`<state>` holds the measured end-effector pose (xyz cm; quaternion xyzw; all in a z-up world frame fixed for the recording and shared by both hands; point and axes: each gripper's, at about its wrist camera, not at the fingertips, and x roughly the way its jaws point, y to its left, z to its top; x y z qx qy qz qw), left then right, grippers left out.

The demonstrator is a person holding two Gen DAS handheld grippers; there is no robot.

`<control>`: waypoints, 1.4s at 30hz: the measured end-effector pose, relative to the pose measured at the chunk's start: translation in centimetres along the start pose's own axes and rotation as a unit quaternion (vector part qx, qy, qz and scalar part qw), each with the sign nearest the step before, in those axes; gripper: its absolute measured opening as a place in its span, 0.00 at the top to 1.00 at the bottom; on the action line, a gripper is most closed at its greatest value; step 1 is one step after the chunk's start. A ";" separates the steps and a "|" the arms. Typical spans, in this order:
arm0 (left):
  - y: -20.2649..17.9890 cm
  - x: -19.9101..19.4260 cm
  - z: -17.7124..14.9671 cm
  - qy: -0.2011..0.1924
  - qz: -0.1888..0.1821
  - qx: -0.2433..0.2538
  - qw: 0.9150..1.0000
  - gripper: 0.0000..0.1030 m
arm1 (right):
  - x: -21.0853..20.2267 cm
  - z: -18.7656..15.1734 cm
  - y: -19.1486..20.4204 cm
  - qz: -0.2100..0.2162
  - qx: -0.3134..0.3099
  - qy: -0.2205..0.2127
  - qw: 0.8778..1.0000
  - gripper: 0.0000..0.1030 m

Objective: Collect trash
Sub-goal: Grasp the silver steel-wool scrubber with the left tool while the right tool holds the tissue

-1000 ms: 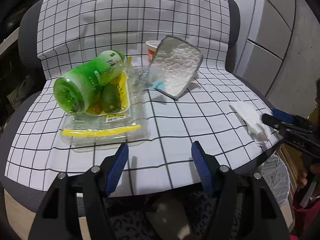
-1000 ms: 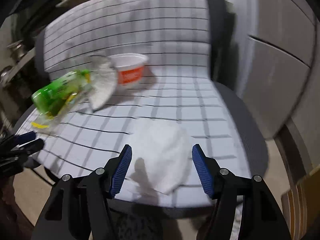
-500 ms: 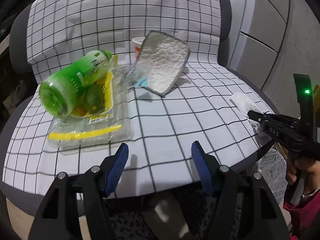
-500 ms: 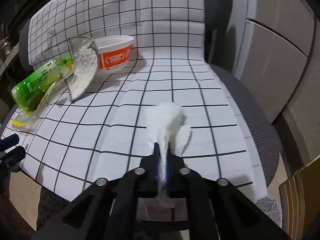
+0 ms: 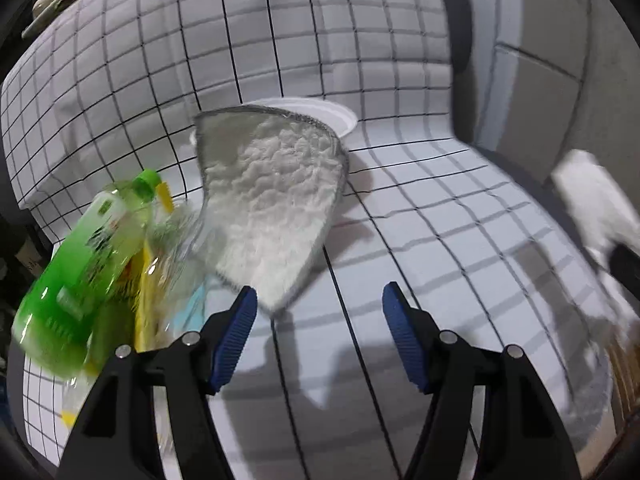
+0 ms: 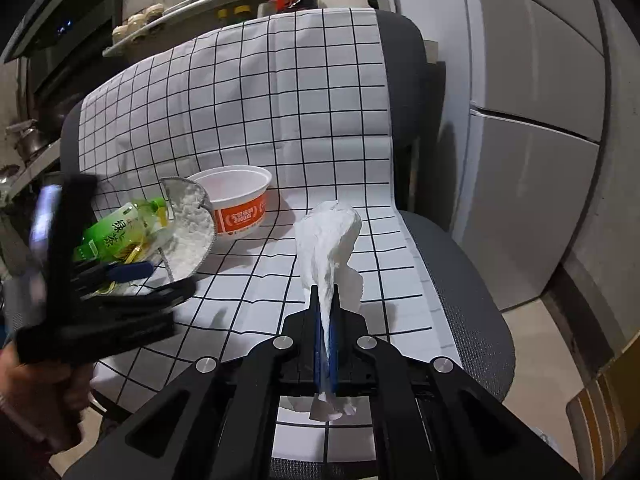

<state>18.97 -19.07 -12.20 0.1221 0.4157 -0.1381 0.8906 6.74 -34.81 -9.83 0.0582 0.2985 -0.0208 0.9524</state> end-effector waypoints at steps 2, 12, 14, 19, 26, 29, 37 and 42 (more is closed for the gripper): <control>-0.1 1.6 0.7 0.014 0.011 -0.008 1.000 0.38 | 0.4 0.0 -0.5 0.008 0.005 0.005 1.000 0.97; -0.6 5.1 2.1 0.027 0.059 -0.008 0.998 0.52 | 1.6 -0.6 -2.2 0.016 0.020 0.021 0.999 0.97; -0.3 4.9 2.1 0.020 0.055 -0.008 0.998 0.75 | 1.3 -0.8 -2.4 0.014 0.022 0.020 0.999 0.97; 0.8 0.1 1.1 -0.045 -0.029 -0.028 0.998 0.99 | -0.5 -0.9 -2.4 0.015 0.023 0.012 1.000 0.97; 3.6 -7.7 -2.7 -0.104 -0.115 -0.050 0.987 0.99 | -2.9 -1.4 -2.2 0.018 0.031 0.003 0.999 0.97; 4.5 -9.3 -4.1 -0.105 -0.147 -0.061 0.982 0.99 | -3.7 -1.6 -1.9 0.024 0.037 0.000 0.999 0.97; 4.0 -9.0 -8.6 -0.041 -0.166 -0.063 0.983 0.94 | -5.0 -2.2 -0.9 0.025 0.030 0.002 0.999 0.97; 4.8 -7.3 -10.9 -0.005 -0.163 -0.103 0.981 0.66 | -5.3 -2.5 -0.4 0.021 0.022 0.005 1.000 0.96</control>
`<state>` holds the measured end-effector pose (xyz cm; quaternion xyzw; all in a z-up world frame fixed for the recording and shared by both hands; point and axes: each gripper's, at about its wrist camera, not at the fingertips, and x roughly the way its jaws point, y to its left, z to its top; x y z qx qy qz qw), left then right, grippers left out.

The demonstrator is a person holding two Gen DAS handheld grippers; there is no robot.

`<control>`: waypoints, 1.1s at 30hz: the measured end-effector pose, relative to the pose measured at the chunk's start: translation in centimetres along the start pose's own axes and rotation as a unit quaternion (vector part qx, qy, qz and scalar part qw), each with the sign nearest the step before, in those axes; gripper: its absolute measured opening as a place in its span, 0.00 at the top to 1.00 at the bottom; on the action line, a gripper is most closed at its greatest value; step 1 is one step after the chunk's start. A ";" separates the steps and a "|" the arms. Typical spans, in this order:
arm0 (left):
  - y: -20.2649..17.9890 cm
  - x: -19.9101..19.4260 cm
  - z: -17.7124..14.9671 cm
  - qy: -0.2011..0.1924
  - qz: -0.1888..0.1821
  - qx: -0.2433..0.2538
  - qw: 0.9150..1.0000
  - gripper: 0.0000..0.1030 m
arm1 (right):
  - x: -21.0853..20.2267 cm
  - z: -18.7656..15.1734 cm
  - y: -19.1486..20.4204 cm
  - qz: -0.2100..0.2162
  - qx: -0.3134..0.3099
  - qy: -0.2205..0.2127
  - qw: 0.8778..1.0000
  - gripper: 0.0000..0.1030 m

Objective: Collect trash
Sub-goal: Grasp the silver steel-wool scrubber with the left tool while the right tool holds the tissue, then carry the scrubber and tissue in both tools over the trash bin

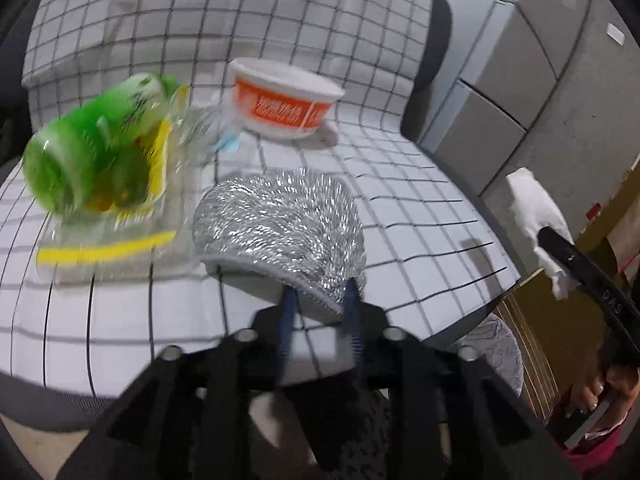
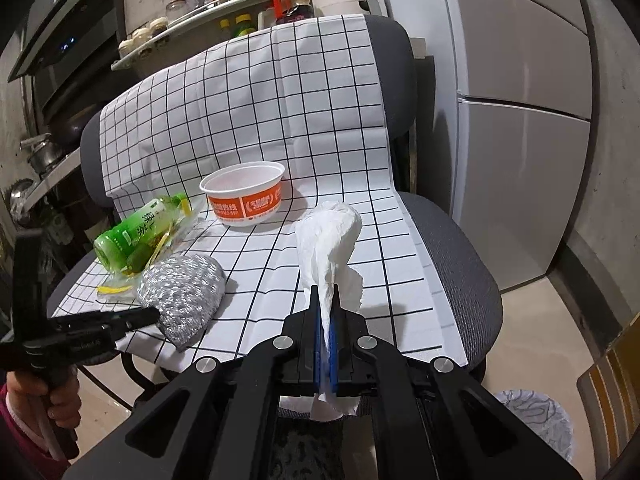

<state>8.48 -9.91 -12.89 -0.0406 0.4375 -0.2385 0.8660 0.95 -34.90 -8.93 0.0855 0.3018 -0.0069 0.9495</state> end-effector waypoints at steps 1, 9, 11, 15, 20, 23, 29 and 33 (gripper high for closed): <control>0.1 0.0 -0.1 0.000 0.003 -0.001 1.000 0.60 | -0.1 -0.1 0.0 0.000 -0.001 0.001 1.000 0.96; -1.9 -2.7 0.1 -0.062 0.070 0.067 0.993 0.26 | 0.0 -0.2 0.0 0.001 -0.002 0.004 1.000 0.96; -2.2 -1.5 1.2 -0.064 0.087 0.084 0.991 0.25 | 0.3 -0.3 0.1 0.006 -0.002 0.008 1.000 0.96; -2.0 1.9 2.4 -0.035 0.107 0.088 0.990 0.25 | 0.7 -0.5 0.3 0.008 -0.006 0.015 1.000 0.96; -1.5 3.2 1.8 -0.001 0.135 0.079 0.988 0.64 | 0.6 -0.5 -0.4 0.003 -0.001 0.015 1.000 0.96; -1.8 1.1 1.8 -0.031 0.108 0.072 0.991 0.92 | 0.4 -0.5 -1.0 0.001 0.006 0.009 1.000 0.96; -5.1 -3.1 2.4 -0.076 0.001 0.076 0.994 0.93 | -1.3 -0.5 -2.7 -0.006 0.025 -0.014 1.000 0.96; -9.5 -2.5 1.8 -0.064 -0.059 0.112 0.990 0.93 | -3.2 -1.3 -5.3 -0.027 0.046 -0.020 0.998 0.96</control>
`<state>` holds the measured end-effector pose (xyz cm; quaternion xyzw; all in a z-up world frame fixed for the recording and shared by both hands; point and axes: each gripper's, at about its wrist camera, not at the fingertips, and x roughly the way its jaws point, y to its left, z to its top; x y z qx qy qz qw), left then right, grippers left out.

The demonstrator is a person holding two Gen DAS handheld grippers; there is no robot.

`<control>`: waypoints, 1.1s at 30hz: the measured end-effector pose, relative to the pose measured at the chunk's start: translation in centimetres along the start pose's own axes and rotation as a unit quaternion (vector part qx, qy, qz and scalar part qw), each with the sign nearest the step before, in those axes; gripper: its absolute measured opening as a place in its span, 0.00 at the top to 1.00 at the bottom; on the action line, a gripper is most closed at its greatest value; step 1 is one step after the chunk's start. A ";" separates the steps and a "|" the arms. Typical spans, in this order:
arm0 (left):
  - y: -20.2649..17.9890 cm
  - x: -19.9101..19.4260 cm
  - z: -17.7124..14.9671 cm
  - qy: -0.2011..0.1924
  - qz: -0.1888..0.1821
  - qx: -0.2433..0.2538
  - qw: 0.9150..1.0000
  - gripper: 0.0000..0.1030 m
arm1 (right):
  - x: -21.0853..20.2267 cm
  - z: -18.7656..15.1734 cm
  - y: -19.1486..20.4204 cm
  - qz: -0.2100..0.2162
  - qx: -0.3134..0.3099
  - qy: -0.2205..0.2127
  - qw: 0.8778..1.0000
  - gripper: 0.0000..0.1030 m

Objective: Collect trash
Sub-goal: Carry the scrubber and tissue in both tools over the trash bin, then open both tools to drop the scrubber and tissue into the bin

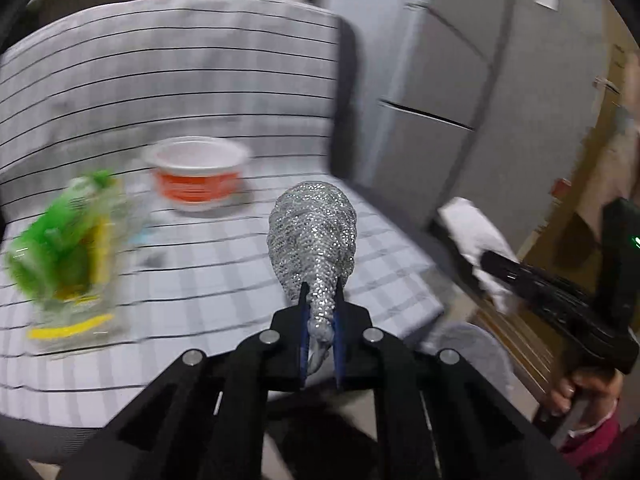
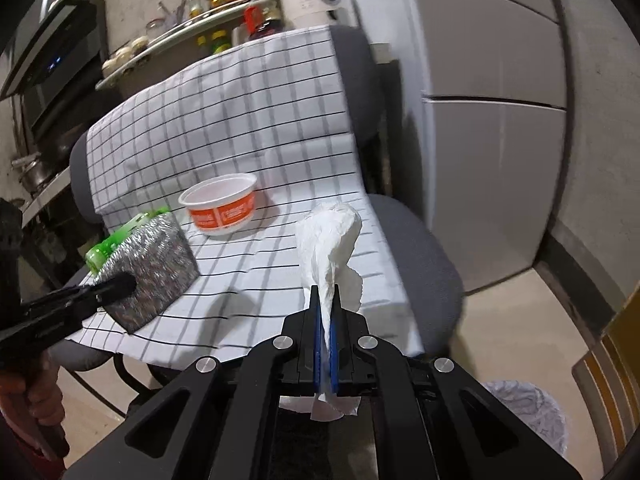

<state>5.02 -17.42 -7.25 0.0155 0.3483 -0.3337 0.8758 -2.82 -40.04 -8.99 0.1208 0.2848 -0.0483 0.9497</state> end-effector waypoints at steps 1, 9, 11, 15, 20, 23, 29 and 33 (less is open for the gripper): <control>-1.2 0.6 -0.1 0.003 -0.012 0.011 1.000 0.93 | -0.5 -0.3 -0.8 -0.008 0.005 0.001 1.000 0.96; -12.0 5.9 -1.9 0.020 -0.103 0.115 0.988 0.93 | -6.2 -3.5 -7.6 -0.109 0.045 -0.011 0.993 0.96; -14.1 7.2 -2.5 0.021 -0.116 0.135 0.984 0.93 | -7.6 -4.4 -9.0 -0.132 0.057 -0.020 0.989 0.96; -18.4 9.6 -4.1 0.039 -0.146 0.173 0.973 0.92 | -9.4 -6.4 -11.9 -0.171 0.086 -0.028 0.981 0.96; -21.2 12.4 -5.7 0.078 -0.161 0.201 0.963 0.92 | -8.4 -9.1 -14.7 -0.187 0.119 0.006 0.975 0.95; -22.0 14.4 -6.7 0.110 -0.168 0.204 0.958 0.92 | -7.3 -10.5 -16.2 -0.192 0.136 0.026 0.972 0.95; -22.6 17.6 -8.3 0.162 -0.169 0.207 0.950 0.85 | -5.1 -13.1 -19.1 -0.192 0.180 0.066 0.963 0.92; -23.0 19.2 -9.0 0.188 -0.170 0.202 0.946 0.57 | -3.3 -14.8 -21.0 -0.186 0.213 0.100 0.954 0.83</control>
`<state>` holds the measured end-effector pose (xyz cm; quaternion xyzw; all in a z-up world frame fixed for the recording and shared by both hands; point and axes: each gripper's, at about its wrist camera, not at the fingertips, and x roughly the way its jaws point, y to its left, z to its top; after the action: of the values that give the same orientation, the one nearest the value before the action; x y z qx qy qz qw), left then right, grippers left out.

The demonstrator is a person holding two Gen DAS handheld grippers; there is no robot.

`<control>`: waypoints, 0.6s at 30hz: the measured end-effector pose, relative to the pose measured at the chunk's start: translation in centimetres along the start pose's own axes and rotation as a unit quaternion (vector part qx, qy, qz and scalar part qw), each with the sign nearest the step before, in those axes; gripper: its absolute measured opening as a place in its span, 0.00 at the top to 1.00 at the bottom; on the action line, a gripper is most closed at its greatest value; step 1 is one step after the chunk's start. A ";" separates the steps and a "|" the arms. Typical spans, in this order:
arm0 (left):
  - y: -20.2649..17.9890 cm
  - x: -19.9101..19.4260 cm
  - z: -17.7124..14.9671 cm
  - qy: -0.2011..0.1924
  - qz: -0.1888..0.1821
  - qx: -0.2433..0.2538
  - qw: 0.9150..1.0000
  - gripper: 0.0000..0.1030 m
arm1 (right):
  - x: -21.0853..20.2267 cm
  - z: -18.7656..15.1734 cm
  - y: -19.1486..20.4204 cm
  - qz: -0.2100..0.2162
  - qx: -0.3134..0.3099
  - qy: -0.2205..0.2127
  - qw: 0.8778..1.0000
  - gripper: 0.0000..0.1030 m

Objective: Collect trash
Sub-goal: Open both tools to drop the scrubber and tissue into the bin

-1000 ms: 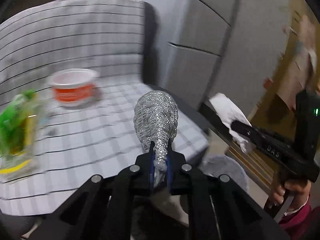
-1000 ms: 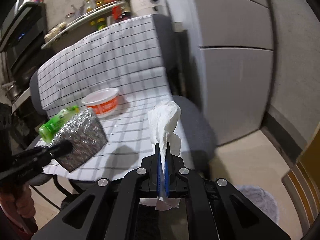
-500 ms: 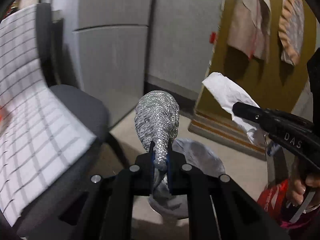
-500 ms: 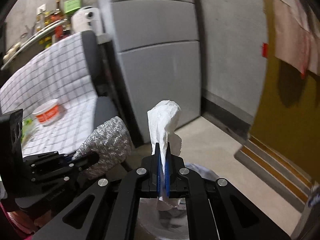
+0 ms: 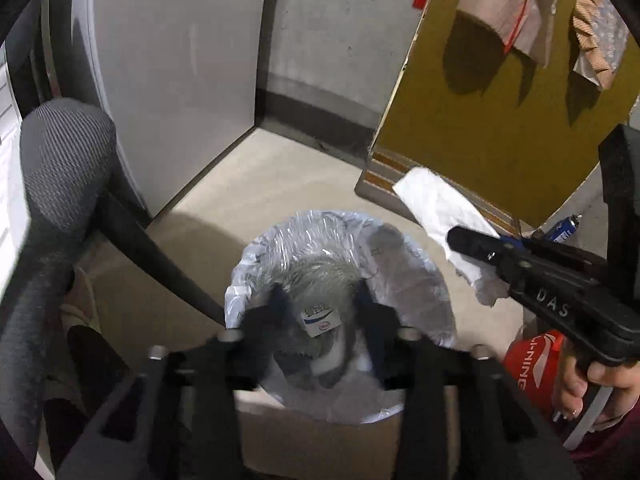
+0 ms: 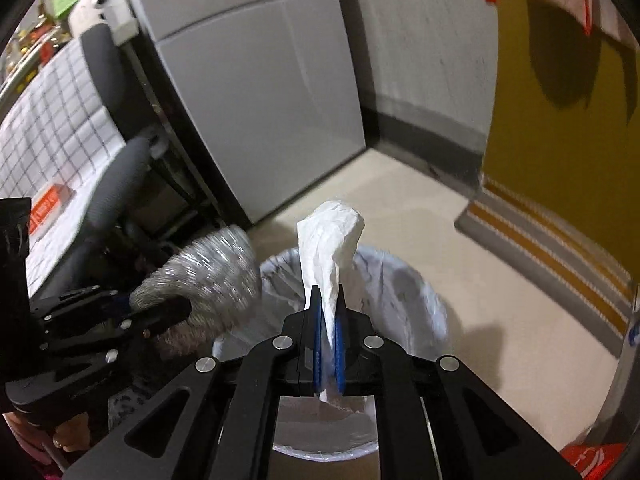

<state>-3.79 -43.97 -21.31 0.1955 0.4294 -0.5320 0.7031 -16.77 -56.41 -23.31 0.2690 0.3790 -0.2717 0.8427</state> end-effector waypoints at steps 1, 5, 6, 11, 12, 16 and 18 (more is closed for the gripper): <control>0.1 0.2 0.0 0.003 0.000 -0.002 1.000 0.55 | 0.4 -0.2 -0.4 0.002 0.010 0.010 1.000 0.75; 0.8 -0.3 -0.2 0.002 -0.004 -0.017 1.000 0.53 | 0.4 -0.1 -0.8 0.000 0.021 0.011 1.000 0.63; 1.1 -0.8 -0.2 -0.003 -0.002 -0.021 1.000 0.53 | 0.0 0.2 -0.7 -0.001 0.020 0.005 1.000 0.63; 2.3 -3.9 0.6 -0.037 0.010 -0.043 0.998 0.53 | -3.1 1.9 0.3 -0.004 0.014 -0.039 0.999 0.63; 2.6 -4.8 0.8 -0.048 0.018 -0.046 0.998 0.53 | -3.8 2.4 0.5 -0.002 0.014 -0.049 0.999 0.62; 3.6 -8.6 0.3 -0.080 0.049 -0.057 0.994 0.52 | -7.3 3.9 3.2 0.017 -0.002 -0.096 0.995 0.62; 4.4 -10.9 -0.4 -0.096 0.066 -0.068 0.991 0.52 | -8.3 4.3 4.6 0.031 -0.015 -0.108 0.994 0.62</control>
<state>-0.58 -35.77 -13.45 0.1234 0.3808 -0.4705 0.7864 -16.25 -53.89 -13.18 0.2373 0.2810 -0.2668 0.8908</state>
